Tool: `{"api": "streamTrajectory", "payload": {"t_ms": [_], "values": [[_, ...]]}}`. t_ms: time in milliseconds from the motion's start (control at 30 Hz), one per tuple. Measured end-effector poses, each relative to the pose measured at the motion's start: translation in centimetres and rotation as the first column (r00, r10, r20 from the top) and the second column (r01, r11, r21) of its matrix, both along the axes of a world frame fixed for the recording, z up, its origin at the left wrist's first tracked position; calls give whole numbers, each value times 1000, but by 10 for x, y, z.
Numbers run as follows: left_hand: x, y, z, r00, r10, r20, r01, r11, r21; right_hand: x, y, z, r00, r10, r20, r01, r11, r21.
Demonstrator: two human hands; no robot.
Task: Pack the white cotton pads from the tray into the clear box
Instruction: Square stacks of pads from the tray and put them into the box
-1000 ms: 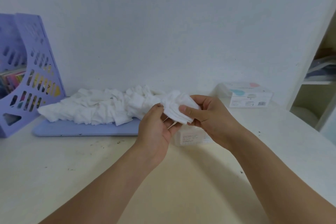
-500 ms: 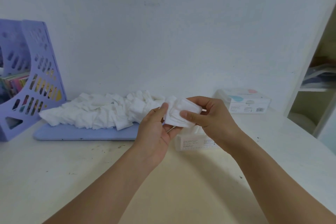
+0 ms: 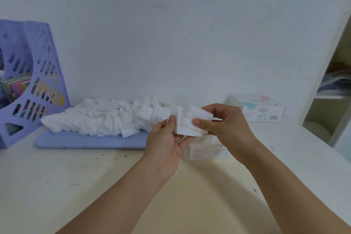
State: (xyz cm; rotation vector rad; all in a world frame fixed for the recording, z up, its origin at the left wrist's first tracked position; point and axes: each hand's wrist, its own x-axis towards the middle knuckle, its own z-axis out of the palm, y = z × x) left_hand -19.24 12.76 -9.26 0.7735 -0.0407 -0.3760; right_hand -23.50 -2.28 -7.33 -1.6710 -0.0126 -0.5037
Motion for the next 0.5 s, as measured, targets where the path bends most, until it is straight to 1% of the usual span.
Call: {"api": "streamTrajectory", "payload": {"t_ms": [167,267,333,400,500], "values": [[0,1,-1,998,64,22,-65,998,7,0,1,1,1000,-9,-10,10,1000,18],[1,2,0,995,93,33,-93,996,12,-1,1,1,1000,11,-14,-9,991,130],[2,2,0,995,96,34,-96,995,16,-1,2,1,1000,12,-2,-12,980,200],[0,2,-1,995,87,43,-88,996,25,-1,6,1,1000,0,31,-7,974,226],[-3,0,-1,997,46,58,-47,999,20,-1,11,1,997,-29,65,15,979,204]]}}
